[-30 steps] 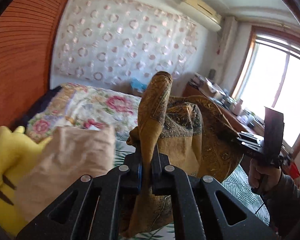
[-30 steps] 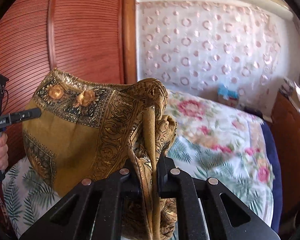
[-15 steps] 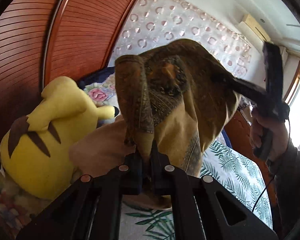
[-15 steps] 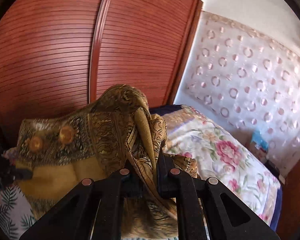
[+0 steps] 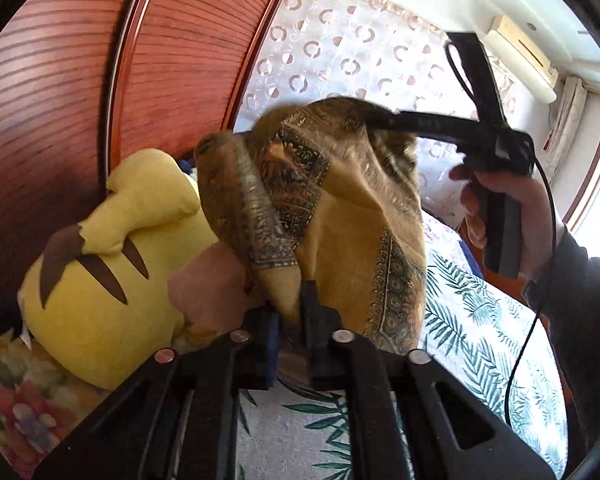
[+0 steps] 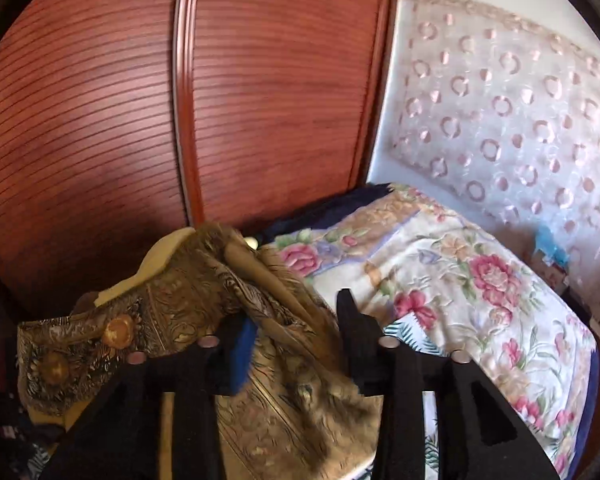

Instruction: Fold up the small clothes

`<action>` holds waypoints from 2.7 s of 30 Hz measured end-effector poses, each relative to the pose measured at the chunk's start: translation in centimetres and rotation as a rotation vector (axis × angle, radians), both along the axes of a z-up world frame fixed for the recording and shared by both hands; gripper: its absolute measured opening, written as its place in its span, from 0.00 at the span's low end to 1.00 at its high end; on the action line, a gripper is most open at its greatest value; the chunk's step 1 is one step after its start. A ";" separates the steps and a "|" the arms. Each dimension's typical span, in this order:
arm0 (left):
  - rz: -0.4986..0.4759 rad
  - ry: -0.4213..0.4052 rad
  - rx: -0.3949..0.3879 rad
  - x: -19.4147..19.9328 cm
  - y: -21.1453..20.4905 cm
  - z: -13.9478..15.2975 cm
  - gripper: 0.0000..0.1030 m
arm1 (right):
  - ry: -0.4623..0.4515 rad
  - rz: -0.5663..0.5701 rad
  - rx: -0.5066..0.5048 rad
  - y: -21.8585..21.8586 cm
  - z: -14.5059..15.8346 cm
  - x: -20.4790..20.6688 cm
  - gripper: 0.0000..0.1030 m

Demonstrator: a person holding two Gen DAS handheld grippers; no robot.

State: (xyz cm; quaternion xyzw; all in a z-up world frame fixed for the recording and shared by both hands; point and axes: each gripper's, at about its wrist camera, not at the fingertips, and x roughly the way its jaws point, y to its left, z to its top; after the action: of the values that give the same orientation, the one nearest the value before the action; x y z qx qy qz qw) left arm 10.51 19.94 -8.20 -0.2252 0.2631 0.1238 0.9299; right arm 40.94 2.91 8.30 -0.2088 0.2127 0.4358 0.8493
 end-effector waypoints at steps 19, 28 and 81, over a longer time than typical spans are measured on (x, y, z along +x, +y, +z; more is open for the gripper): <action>0.027 -0.042 0.237 -1.5 -0.7 4.6 0.79 | 0.133 -0.013 -0.014 0.4 -6.9 0.8 0.50; -0.009 -0.052 0.297 -2.3 -3.7 6.9 0.79 | 0.108 -0.090 0.107 -6.6 -3.6 -5.3 0.50; -0.304 -0.166 0.377 -6.2 -21.4 13.3 0.79 | -0.126 -0.655 0.370 -19.8 -3.9 -37.7 0.74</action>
State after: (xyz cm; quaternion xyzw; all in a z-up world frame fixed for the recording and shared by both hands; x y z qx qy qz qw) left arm 4.30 -1.46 5.13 -0.0152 0.1888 0.0105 0.9818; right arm 3.28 -16.89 4.45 0.0009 0.1331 0.1587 0.9783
